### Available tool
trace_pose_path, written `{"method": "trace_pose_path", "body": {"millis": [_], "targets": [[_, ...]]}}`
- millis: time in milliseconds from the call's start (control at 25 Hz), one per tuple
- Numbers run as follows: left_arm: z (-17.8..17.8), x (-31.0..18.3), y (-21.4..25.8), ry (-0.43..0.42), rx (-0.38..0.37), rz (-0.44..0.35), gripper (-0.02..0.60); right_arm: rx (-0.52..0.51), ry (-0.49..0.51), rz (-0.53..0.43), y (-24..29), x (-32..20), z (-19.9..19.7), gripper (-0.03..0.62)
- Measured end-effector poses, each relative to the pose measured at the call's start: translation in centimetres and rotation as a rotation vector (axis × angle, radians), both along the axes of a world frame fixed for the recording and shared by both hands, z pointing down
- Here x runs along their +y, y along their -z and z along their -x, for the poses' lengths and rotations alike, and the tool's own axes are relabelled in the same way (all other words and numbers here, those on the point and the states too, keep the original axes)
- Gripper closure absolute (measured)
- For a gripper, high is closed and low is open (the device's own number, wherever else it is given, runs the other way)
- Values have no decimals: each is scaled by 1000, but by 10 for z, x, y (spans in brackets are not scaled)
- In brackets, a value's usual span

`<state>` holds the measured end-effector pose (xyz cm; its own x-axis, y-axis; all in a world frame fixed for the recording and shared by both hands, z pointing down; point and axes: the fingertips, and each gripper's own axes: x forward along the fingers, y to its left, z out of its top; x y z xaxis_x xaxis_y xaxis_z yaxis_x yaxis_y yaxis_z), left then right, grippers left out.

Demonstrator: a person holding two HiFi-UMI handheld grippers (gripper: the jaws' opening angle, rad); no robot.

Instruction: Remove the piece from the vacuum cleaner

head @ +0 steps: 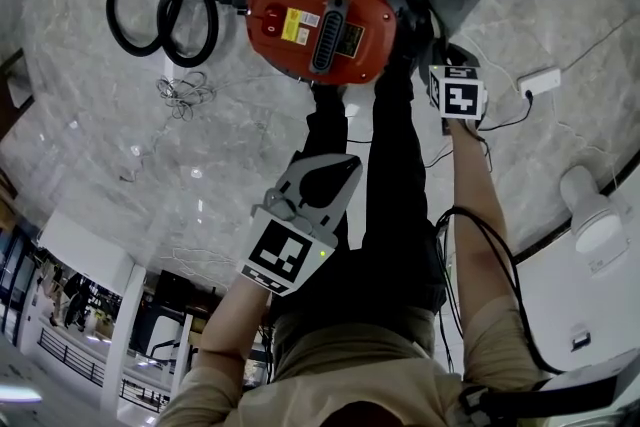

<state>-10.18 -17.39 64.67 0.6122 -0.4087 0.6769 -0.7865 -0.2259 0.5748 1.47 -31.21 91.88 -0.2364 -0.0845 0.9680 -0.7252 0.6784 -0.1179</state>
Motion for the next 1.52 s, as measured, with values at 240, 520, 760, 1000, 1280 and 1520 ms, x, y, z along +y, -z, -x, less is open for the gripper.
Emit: {"method": "trace_pose_path", "body": {"millis": [240, 520, 760, 1000, 1280, 1520], "targets": [[0, 0, -1, -1, -7, -2, 584, -13, -40, 55, -3, -1, -2, 566], [-5, -1, -7, -42, -40, -16, 584, -8, -35, 34, -6, -5, -4, 566], [-8, -4, -11, -61, -66, -13, 584, -10, -47, 56, -6, -8, -7, 566], [-9, -14, -22, -76, -112, -6, 584, -8, -32, 49, -9, -15, -10, 565], [-16, -26, -28, -65, -114, 1, 584, 38, 68, 37, -13, -16, -14, 566], [-22, -35, -25, -66, -105, -8, 584, 104, 33, 43, -15, -29, -35, 568]]}}
